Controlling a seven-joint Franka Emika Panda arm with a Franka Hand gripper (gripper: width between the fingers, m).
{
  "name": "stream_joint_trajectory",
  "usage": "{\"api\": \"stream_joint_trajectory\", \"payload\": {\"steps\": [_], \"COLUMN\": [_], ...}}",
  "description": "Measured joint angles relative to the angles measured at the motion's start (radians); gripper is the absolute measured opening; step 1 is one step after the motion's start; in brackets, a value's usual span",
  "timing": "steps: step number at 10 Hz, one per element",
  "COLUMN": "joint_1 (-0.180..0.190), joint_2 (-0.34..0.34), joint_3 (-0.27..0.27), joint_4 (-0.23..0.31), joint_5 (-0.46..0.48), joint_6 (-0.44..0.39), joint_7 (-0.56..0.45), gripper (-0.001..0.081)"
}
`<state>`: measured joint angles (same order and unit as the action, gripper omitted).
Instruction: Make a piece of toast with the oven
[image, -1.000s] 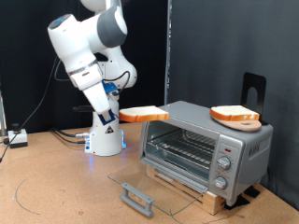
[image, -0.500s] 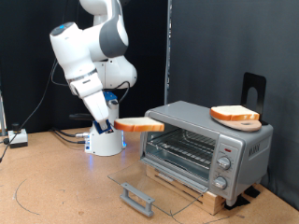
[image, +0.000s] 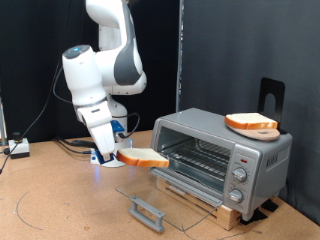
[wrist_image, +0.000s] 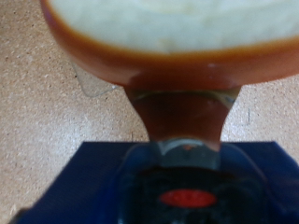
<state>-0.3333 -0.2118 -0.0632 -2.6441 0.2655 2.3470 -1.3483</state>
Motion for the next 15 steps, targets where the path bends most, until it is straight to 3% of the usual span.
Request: {"api": "stream_joint_trajectory", "payload": {"steps": [5, 11, 15], "joint_1": [0.077, 0.172, 0.178], "joint_2": [0.004, -0.027, -0.03], "joint_3": [0.074, 0.224, 0.271], "joint_4": [-0.032, -0.106, -0.118], "joint_5": [0.103, 0.147, 0.11], "joint_6": [0.031, 0.135, 0.184], "joint_7": [-0.009, 0.127, 0.174], "gripper": [0.0396, 0.0396, 0.0396]}}
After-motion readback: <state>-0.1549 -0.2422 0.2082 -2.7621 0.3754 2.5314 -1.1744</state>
